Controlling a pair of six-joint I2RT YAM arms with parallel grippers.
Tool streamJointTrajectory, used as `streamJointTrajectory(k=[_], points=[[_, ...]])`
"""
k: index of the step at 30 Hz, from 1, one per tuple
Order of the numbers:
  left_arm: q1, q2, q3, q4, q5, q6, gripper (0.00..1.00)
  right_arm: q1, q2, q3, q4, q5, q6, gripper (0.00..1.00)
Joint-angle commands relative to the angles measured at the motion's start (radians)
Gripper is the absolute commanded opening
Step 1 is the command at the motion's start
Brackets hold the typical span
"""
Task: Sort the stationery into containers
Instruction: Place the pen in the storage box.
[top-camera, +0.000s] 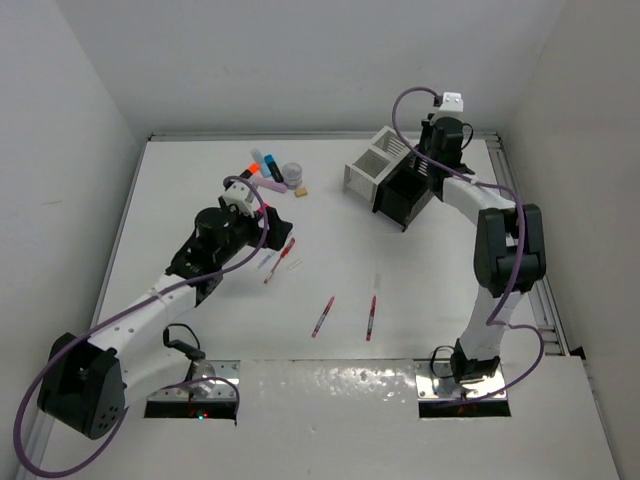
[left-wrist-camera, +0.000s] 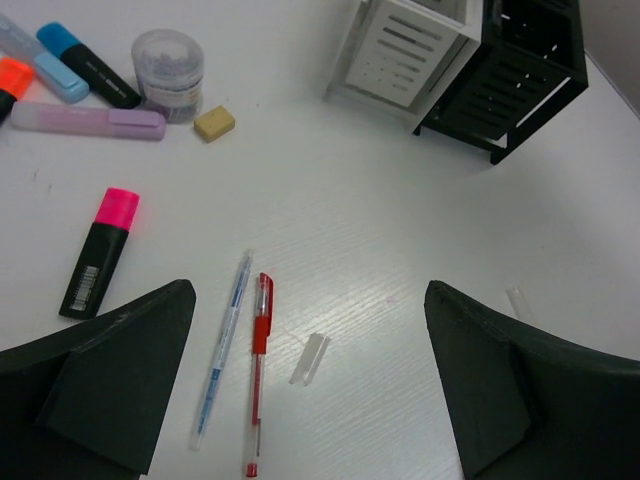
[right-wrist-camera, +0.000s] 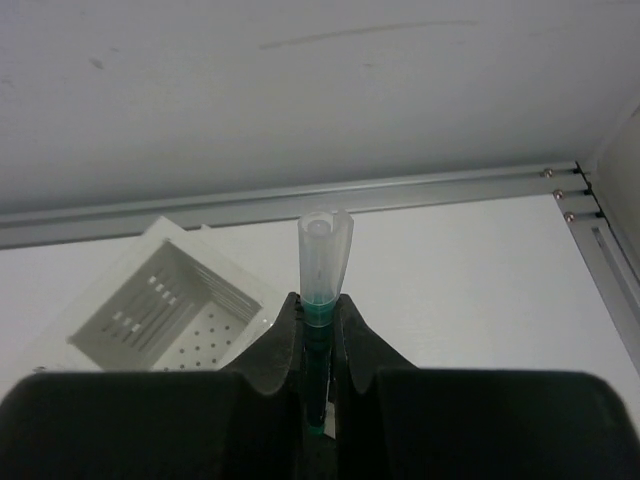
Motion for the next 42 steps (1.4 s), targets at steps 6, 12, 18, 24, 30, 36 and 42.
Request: streamJointTrajectory(k=[6, 12, 18, 24, 30, 36, 42], points=[[0.033, 0.056, 0.012, 0.088, 0.015, -0.007, 0.97, -0.002, 0.021, -0.141, 0.205, 0.023, 0.038, 0.00], [0.039, 0.061, 0.012, 0.098, 0.017, 0.004, 0.97, -0.002, 0.012, -0.219, 0.222, 0.024, 0.093, 0.00], [0.039, 0.048, 0.002, 0.101, 0.018, 0.005, 0.97, -0.003, 0.006, -0.218, 0.191, 0.021, 0.110, 0.16], [0.041, 0.033, -0.012, 0.111, 0.014, 0.010, 0.97, -0.005, -0.006, -0.209, 0.159, 0.010, 0.115, 0.35], [0.041, 0.018, -0.020, 0.120, 0.018, 0.016, 0.97, -0.008, -0.074, -0.216, 0.107, -0.031, 0.115, 0.45], [0.035, 0.016, -0.023, 0.109, 0.035, 0.040, 0.97, -0.003, -0.240, -0.190, -0.057, -0.141, 0.110, 0.58], [0.018, 0.057, 0.032, -0.062, 0.095, 0.053, 0.73, 0.029, -0.435, -0.132, -0.386, -0.140, 0.136, 0.65]])
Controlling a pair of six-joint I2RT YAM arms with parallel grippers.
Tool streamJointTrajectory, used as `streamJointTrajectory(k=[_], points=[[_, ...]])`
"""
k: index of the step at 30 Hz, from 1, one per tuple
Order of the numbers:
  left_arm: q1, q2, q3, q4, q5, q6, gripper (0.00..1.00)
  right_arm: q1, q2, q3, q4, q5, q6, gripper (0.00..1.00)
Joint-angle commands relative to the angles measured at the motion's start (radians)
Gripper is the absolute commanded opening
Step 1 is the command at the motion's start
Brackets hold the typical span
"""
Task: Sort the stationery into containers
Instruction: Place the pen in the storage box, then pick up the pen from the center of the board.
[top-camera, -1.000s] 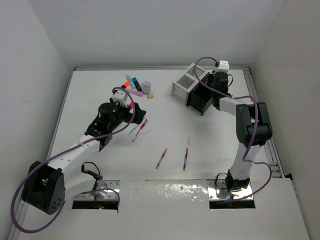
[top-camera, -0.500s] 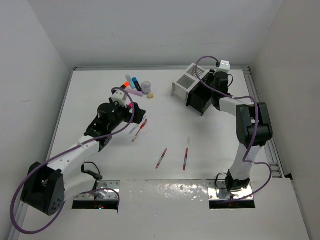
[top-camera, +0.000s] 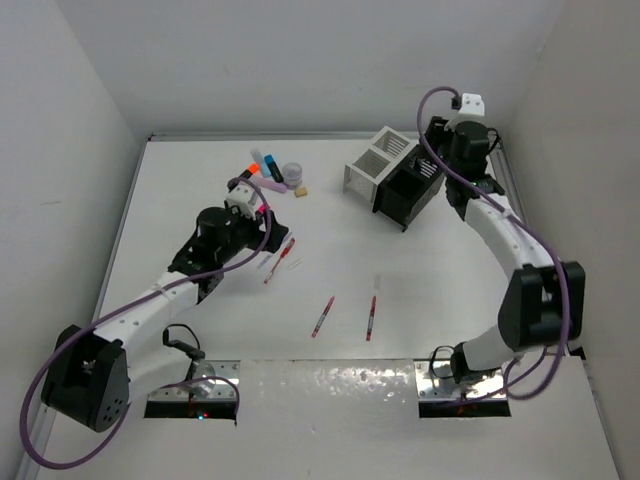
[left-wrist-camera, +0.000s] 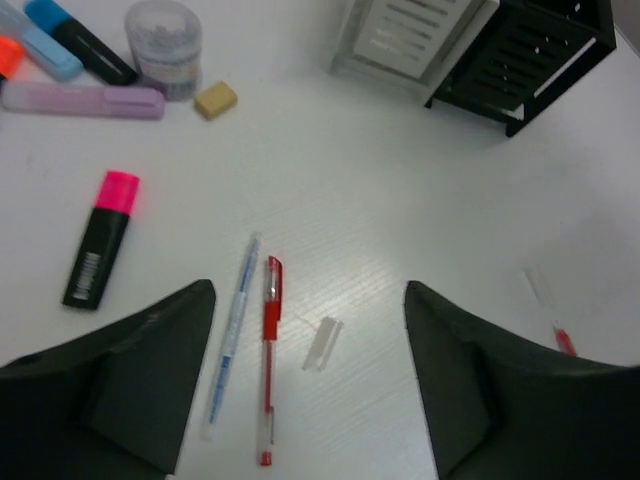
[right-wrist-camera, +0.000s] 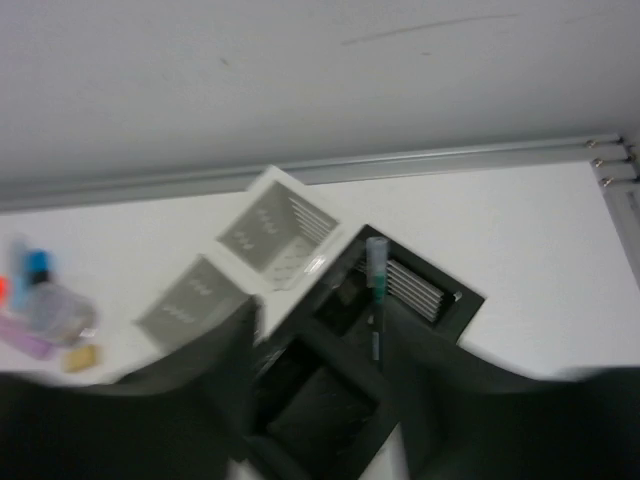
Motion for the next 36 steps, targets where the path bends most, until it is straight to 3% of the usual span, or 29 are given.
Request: streamJointTrajectory(k=[1, 3, 4, 6, 7, 9, 12, 14, 17, 20, 22, 26, 28, 32, 36], points=[[-0.011, 0.036, 0.063, -0.124, 0.091, 0.030, 0.68, 0.040, -0.118, 0.038, -0.248, -0.017, 0.038, 0.38], [-0.024, 0.091, 0.110, -0.228, 0.140, 0.044, 0.55, 0.069, -0.175, 0.018, -0.363, -0.011, 0.072, 0.18], [-0.029, 0.110, 0.132, -0.300, 0.157, 0.049, 0.53, 0.105, -0.192, -0.017, -0.400, -0.005, 0.087, 0.15], [-0.035, 0.177, 0.187, -0.411, 0.196, 0.078, 0.50, 0.149, -0.241, -0.091, -0.473, 0.015, 0.115, 0.25], [-0.040, 0.197, 0.219, -0.443, 0.205, 0.102, 0.50, 0.194, -0.256, -0.118, -0.489, 0.026, 0.127, 0.37], [-0.060, 0.251, 0.242, -0.502, 0.210, 0.128, 0.53, 0.233, -0.281, -0.168, -0.537, 0.047, 0.179, 0.44], [-0.110, 0.309, 0.270, -0.501, 0.178, 0.252, 0.59, 0.285, -0.339, -0.299, -0.523, 0.028, 0.271, 0.47], [-0.148, 0.340, 0.299, -0.490, 0.121, 0.339, 0.59, 0.320, -0.375, -0.341, -0.515, 0.013, 0.316, 0.45], [-0.172, 0.384, 0.368, -0.563, 0.091, 0.401, 0.47, 0.356, -0.410, -0.392, -0.532, 0.001, 0.368, 0.41], [-0.216, 0.378, 0.368, -0.617, 0.165, 0.400, 0.42, 0.409, -0.433, -0.444, -0.550, 0.026, 0.405, 0.44], [-0.256, 0.357, 0.327, -0.606, 0.177, 0.345, 0.45, 0.446, -0.445, -0.481, -0.557, 0.046, 0.428, 0.47], [-0.406, 0.360, 0.279, -0.527, 0.182, 0.239, 0.63, 0.477, -0.477, -0.536, -0.505, 0.075, 0.463, 0.53], [-0.449, 0.384, 0.264, -0.496, 0.174, 0.178, 0.67, 0.477, -0.474, -0.554, -0.483, 0.081, 0.465, 0.54], [-0.537, 0.424, 0.239, -0.429, 0.127, 0.093, 0.73, 0.479, -0.410, -0.544, -0.483, 0.093, 0.465, 0.46], [-0.569, 0.464, 0.239, -0.422, 0.052, 0.039, 0.74, 0.480, -0.367, -0.582, -0.437, 0.106, 0.480, 0.44]])
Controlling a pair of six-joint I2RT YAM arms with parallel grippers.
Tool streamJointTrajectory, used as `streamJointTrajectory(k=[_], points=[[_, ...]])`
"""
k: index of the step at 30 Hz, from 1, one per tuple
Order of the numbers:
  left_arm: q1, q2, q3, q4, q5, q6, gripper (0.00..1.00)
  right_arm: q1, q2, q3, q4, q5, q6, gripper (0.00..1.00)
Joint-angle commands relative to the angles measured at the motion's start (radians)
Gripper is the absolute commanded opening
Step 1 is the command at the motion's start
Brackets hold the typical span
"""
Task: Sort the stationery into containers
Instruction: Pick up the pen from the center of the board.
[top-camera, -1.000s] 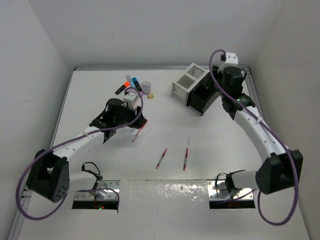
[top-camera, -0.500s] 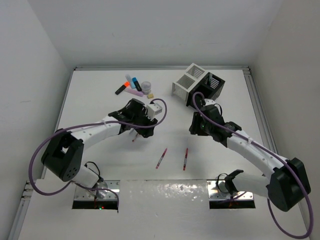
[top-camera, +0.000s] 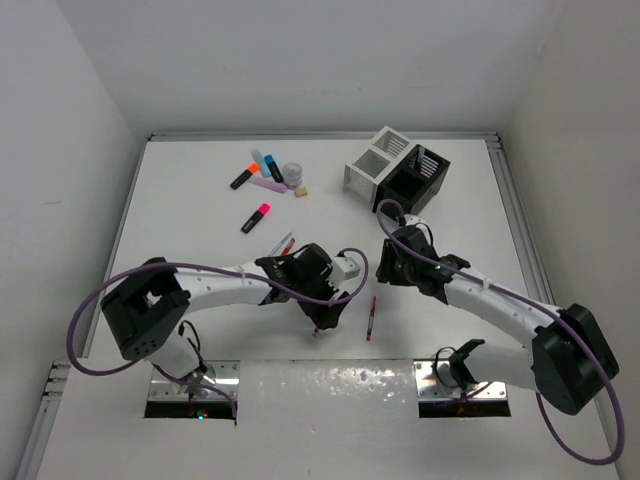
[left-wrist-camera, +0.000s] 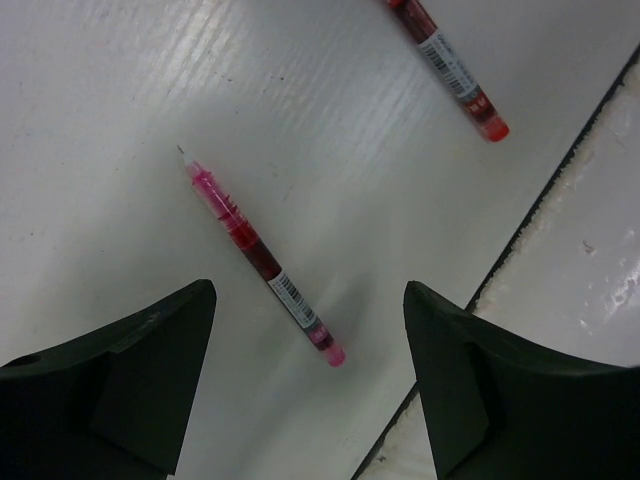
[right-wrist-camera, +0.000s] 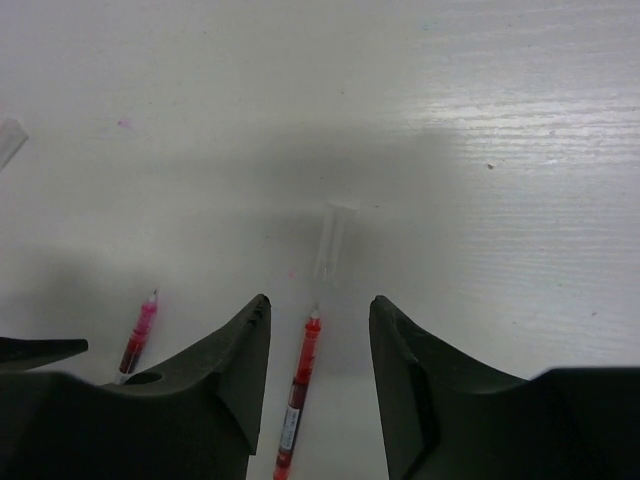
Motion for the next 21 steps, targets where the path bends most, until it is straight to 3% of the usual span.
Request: streamJointTrajectory(k=[1, 7, 10, 21], points=[[-0.023, 0.025, -0.001, 0.065, -0.083, -0.106, 0.74, 0.008, 0.023, -0.030, 0.083, 0.026, 0.032, 0.43], [-0.045, 0.080, -0.007, 0.051, -0.206, -0.180, 0.73, 0.019, 0.072, -0.050, 0.132, 0.054, 0.049, 0.43], [-0.046, 0.106, -0.014, 0.056, -0.232, -0.194, 0.68, 0.029, 0.096, -0.053, 0.138, 0.075, 0.061, 0.42], [-0.054, 0.149, -0.024, 0.058, -0.254, -0.197, 0.21, 0.055, 0.164, -0.026, 0.172, 0.109, 0.075, 0.42]])
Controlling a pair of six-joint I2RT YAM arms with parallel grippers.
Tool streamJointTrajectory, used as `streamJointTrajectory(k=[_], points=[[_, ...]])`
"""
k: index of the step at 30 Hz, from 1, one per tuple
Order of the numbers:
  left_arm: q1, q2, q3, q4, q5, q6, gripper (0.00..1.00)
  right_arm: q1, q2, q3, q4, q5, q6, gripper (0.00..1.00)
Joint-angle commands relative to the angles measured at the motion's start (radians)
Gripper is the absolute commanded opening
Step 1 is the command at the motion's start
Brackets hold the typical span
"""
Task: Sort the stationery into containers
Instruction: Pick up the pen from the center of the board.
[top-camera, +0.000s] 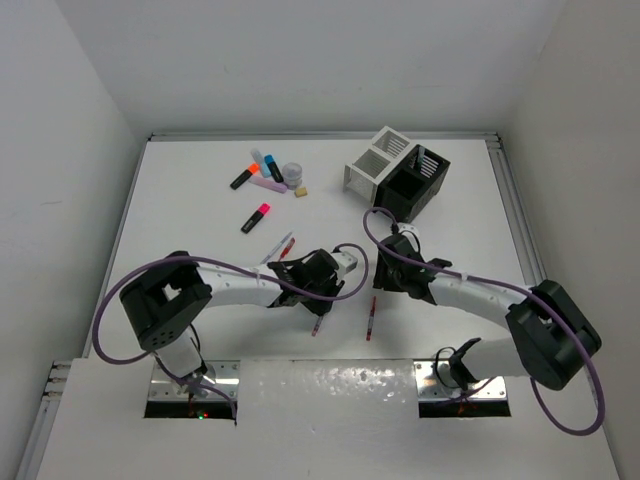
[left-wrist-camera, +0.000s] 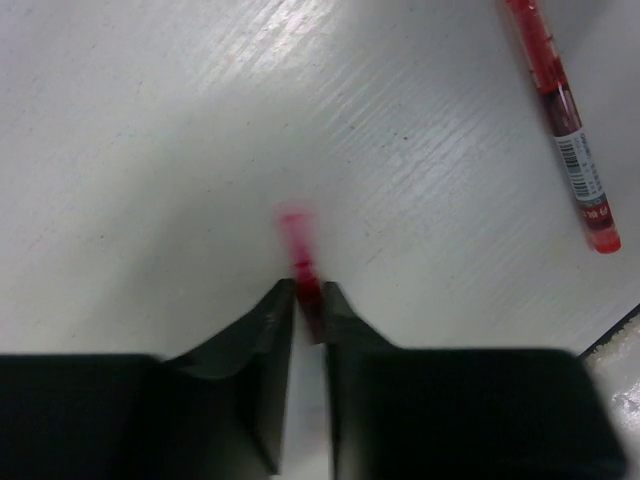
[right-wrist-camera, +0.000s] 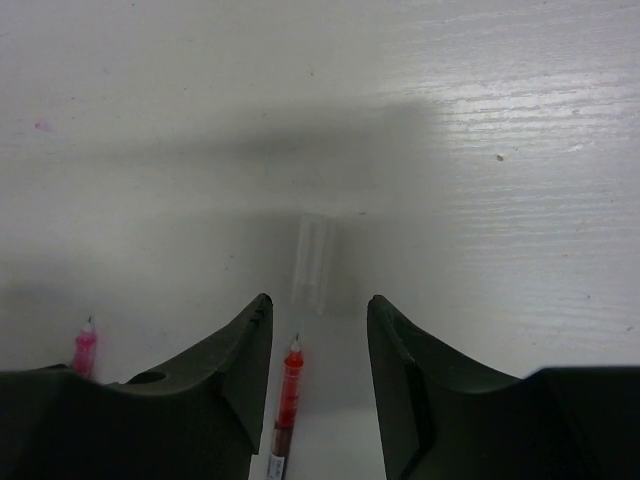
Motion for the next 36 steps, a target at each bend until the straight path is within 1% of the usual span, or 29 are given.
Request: streamJointTrajectory(k=[1, 2, 3, 8, 10, 16, 17, 21, 27, 30, 31, 34, 36], points=[[-0.016, 0.038, -0.023, -0.043, -0.008, -0.014, 0.09, 0.007, 0.022, 0.033, 0.041, 0.038, 0.016, 0.42], [-0.016, 0.040, -0.023, -0.043, -0.008, -0.011, 0.01, 0.007, 0.030, 0.040, 0.039, 0.040, 0.016, 0.41], [-0.016, 0.040, -0.023, -0.044, -0.008, -0.012, 0.00, 0.008, 0.037, 0.043, 0.039, 0.041, 0.017, 0.41], [-0.015, 0.011, -0.014, -0.057, -0.008, 0.001, 0.00, 0.009, 0.077, 0.051, 0.039, 0.058, 0.039, 0.38], [-0.004, -0.006, -0.006, -0.086, -0.002, 0.024, 0.00, 0.008, 0.097, 0.052, 0.056, 0.058, 0.036, 0.35], [0.028, -0.088, 0.002, -0.175, -0.007, 0.095, 0.00, 0.008, 0.151, 0.077, 0.059, 0.041, 0.032, 0.24], [0.028, -0.095, -0.004, -0.175, -0.008, 0.103, 0.00, 0.008, 0.165, 0.080, 0.056, 0.044, 0.035, 0.23], [0.035, -0.111, -0.012, -0.164, -0.005, 0.104, 0.00, 0.010, 0.191, 0.094, 0.041, 0.064, 0.043, 0.23], [0.044, -0.135, -0.015, -0.150, -0.017, 0.123, 0.00, 0.012, 0.255, 0.187, -0.072, 0.124, -0.001, 0.31], [0.051, -0.146, -0.015, -0.144, -0.020, 0.120, 0.00, 0.013, 0.281, 0.204, -0.083, 0.129, -0.017, 0.32], [0.056, -0.154, -0.017, -0.143, -0.020, 0.121, 0.00, 0.016, 0.288, 0.210, -0.082, 0.126, -0.017, 0.31], [0.067, -0.169, -0.017, -0.135, -0.019, 0.117, 0.00, 0.025, 0.295, 0.206, -0.090, 0.136, -0.006, 0.25], [0.073, -0.180, -0.017, -0.129, -0.017, 0.126, 0.00, 0.031, 0.295, 0.201, -0.083, 0.133, 0.005, 0.15]])
